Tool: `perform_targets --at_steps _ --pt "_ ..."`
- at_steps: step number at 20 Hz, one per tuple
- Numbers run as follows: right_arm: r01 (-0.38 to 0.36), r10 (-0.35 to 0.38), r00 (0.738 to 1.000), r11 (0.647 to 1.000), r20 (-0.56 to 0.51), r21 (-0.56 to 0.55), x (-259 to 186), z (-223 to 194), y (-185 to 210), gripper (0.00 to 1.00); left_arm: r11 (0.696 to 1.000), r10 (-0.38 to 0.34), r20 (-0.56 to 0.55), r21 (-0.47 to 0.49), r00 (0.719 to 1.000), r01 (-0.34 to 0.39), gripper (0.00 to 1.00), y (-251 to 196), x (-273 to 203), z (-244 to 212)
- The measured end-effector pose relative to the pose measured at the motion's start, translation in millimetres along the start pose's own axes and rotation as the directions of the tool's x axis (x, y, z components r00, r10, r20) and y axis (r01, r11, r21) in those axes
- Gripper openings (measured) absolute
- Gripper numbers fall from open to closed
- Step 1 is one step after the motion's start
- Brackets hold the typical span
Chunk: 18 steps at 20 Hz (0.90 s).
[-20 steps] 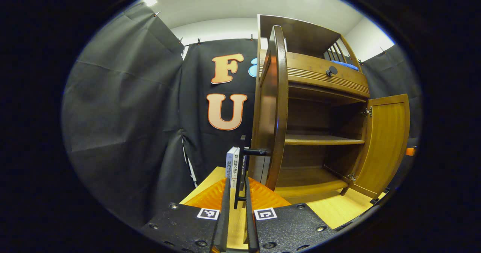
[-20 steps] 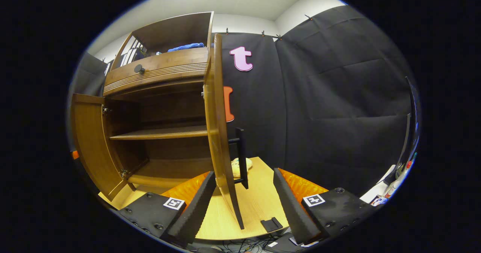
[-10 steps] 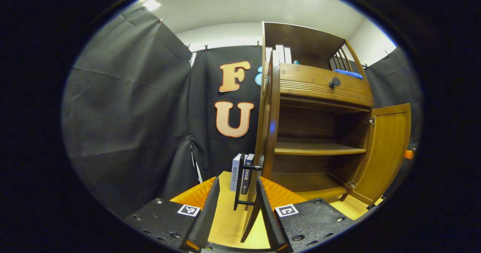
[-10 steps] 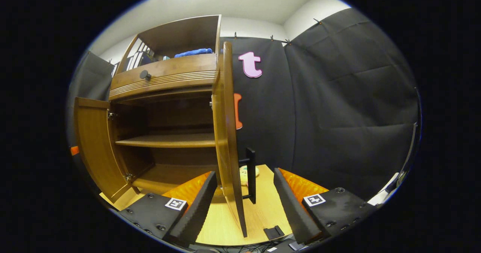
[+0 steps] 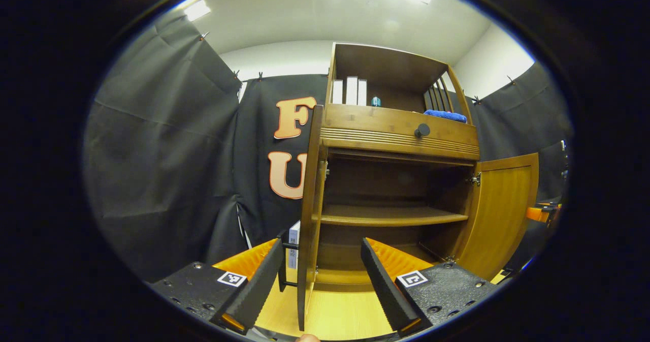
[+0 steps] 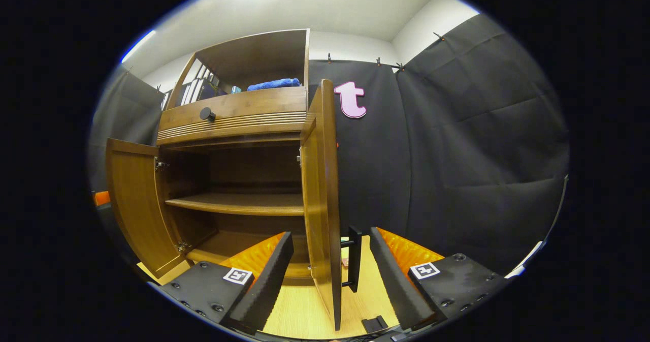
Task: Open the right door of the double-door shoe cabinet with the right hand, and open the left door with the left hand.
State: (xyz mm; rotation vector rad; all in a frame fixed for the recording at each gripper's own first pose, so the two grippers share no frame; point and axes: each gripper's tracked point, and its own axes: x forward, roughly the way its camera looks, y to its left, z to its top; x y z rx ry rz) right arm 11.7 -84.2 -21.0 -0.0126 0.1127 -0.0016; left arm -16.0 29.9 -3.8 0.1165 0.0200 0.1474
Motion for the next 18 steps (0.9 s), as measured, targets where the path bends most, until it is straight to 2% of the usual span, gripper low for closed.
perform_targets --at_steps 5,15,16,18 --pt "0.008 -0.007 0.999 1.000 0.034 -0.008 -4 14 -7 1.00 1.000 -0.010 0.011 -0.002 1.000 0.010 0.89 -9 3 8" --pt "0.002 -0.001 0.999 1.000 0.036 -0.007 -7 12 -14 0.98 0.999 -0.048 -0.002 0.001 0.999 0.048 0.89 -31 10 9" --pt "0.002 -0.002 0.999 1.000 0.036 -0.005 -7 11 -15 0.89 0.999 -0.050 -0.005 0.000 0.999 0.050 0.88 -32 10 8" --pt "0.002 -0.002 0.999 1.000 0.036 -0.002 -7 10 -17 0.89 0.999 -0.050 -0.007 -0.002 0.999 0.050 0.89 -33 11 9"
